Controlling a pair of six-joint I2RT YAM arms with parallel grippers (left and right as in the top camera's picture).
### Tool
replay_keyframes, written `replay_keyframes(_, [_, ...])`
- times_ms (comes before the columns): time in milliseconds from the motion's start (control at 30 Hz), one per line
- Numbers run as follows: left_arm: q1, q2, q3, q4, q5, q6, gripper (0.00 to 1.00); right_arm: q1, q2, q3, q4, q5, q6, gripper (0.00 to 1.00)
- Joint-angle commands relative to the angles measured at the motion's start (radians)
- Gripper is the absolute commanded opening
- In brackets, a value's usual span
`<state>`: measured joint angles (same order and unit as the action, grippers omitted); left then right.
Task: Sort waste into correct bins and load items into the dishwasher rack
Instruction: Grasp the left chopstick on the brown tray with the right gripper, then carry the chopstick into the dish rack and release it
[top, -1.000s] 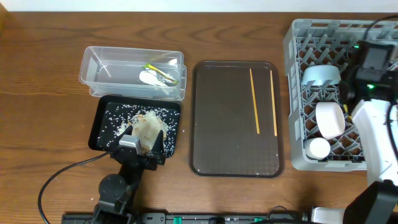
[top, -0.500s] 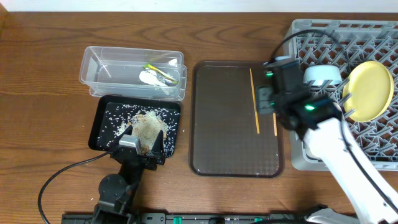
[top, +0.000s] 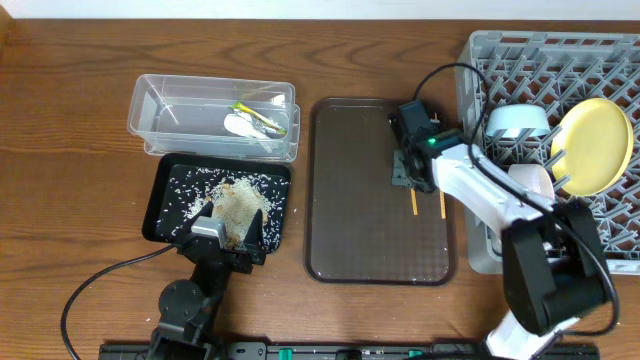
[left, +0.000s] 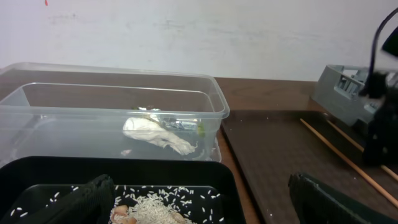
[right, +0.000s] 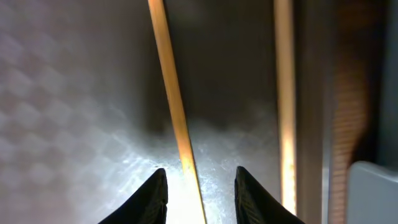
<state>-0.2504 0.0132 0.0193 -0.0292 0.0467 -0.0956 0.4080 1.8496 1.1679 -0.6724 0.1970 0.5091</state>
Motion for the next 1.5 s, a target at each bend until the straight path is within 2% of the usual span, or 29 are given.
replay_keyframes(0, [0.004, -0.002, -0.015, -0.037, -0.005, 0.016, 0.91, -0.003, 0.043, -0.004, -0.003, -0.008, 0.016, 0.30])
replay_keyframes(200, [0.004, -0.002, -0.015, -0.037, -0.005, 0.016, 0.91, -0.003, 0.038, -0.002, 0.002, -0.055, -0.110, 0.01])
replay_keyframes(300, [0.004, -0.002, -0.015, -0.037, -0.005, 0.016, 0.91, -0.010, -0.005, 0.013, -0.034, -0.058, -0.148, 0.01])
replay_keyframes(467, [0.004, -0.002, -0.015, -0.037, -0.005, 0.016, 0.91, -0.066, -0.176, 0.079, -0.104, -0.058, -0.220, 0.01])
replay_keyframes(667, [0.004, -0.002, -0.015, -0.037, -0.005, 0.016, 0.91, -0.264, -0.399, 0.113, -0.109, -0.051, -0.352, 0.01])
replay_keyframes(833, [0.004, -0.002, -0.015, -0.037, -0.005, 0.016, 0.91, -0.450, -0.442, 0.113, -0.106, -0.057, -0.509, 0.01])
replay_keyframes(933, [0.004, -0.002, -0.015, -0.037, -0.005, 0.016, 0.91, -0.510, -0.442, 0.113, -0.142, -0.307, -0.549, 0.01])
replay_keyframes(967, [0.004, -0.002, -0.015, -0.037, -0.005, 0.016, 0.91, -0.511, -0.440, 0.111, -0.153, -0.411, -0.547, 0.04])
replay_keyframes(1033, [0.004, -0.002, -0.015, -0.037, -0.005, 0.016, 0.91, -0.483, -0.427, 0.097, -0.167, -0.575, -0.505, 0.34])
replay_keyframes(1133, [0.004, -0.002, -0.015, -0.037, -0.005, 0.016, 0.91, -0.379, -0.404, 0.061, -0.183, -0.561, -0.463, 0.46])
replay_keyframes(1233, [0.004, -0.002, -0.015, -0.037, -0.005, 0.016, 0.91, -0.225, -0.354, 0.022, -0.183, -0.374, -0.380, 0.57])
replay_keyframes(1300, [0.004, -0.002, -0.015, -0.037, -0.005, 0.016, 0.91, -0.133, -0.306, 0.007, -0.178, -0.203, -0.287, 0.57])
replay_keyframes(1333, [0.004, -0.002, -0.015, -0.037, -0.005, 0.016, 0.91, -0.101, -0.278, 0.003, -0.167, -0.151, -0.261, 0.53])
replay_keyframes(1467, [0.004, -0.002, -0.015, -0.037, -0.005, 0.016, 0.91, -0.054, -0.141, 0.001, -0.066, -0.109, -0.252, 0.42])
